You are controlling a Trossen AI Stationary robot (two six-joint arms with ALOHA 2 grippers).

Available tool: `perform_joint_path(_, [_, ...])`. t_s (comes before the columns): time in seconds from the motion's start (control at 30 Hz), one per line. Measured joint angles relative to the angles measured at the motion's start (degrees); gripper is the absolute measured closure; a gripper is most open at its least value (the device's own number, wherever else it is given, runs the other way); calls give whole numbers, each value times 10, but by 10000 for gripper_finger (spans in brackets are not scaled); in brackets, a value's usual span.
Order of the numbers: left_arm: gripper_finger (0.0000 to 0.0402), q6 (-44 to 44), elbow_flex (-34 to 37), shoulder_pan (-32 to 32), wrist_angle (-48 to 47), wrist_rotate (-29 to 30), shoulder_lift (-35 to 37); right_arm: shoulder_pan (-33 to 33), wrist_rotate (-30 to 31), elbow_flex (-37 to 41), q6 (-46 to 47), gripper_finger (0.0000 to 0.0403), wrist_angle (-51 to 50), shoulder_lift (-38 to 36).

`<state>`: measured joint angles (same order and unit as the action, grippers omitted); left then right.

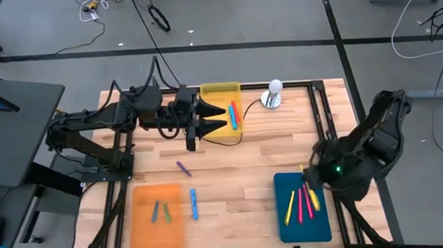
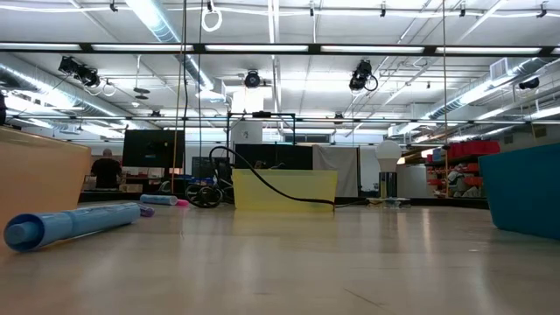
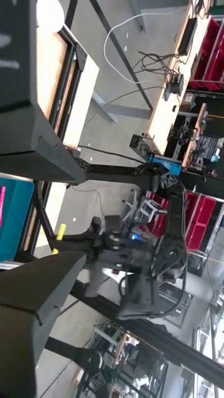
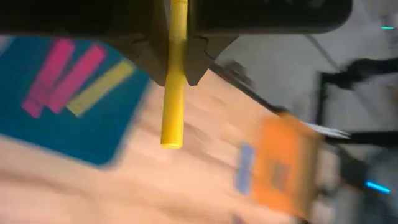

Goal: Pick & Place Markers
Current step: Put the yellow highlighter pen into the blue bin

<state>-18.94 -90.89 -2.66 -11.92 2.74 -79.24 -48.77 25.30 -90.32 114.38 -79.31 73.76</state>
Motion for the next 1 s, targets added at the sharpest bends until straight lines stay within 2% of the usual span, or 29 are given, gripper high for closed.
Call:
perform_joint_path(0.13, [204,0,0,0,0,0,0,-7,-90,0,41,386,-37,22])
perform_joint_path(0.4, [204,-4,0,0,0,-1,0,-6,-163,0,81,386,-56,62])
perform_joint_path(0.8, [204,-14,0,0,0,-1,0,41,-175,1,80,386,-84,152])
perform_joint_path(0.9, [204,-14,0,0,0,-1,0,50,-189,26,82,386,-88,171])
perform_joint_path(1.0, [204,-14,0,0,0,-20,0,57,-200,66,85,386,-39,179])
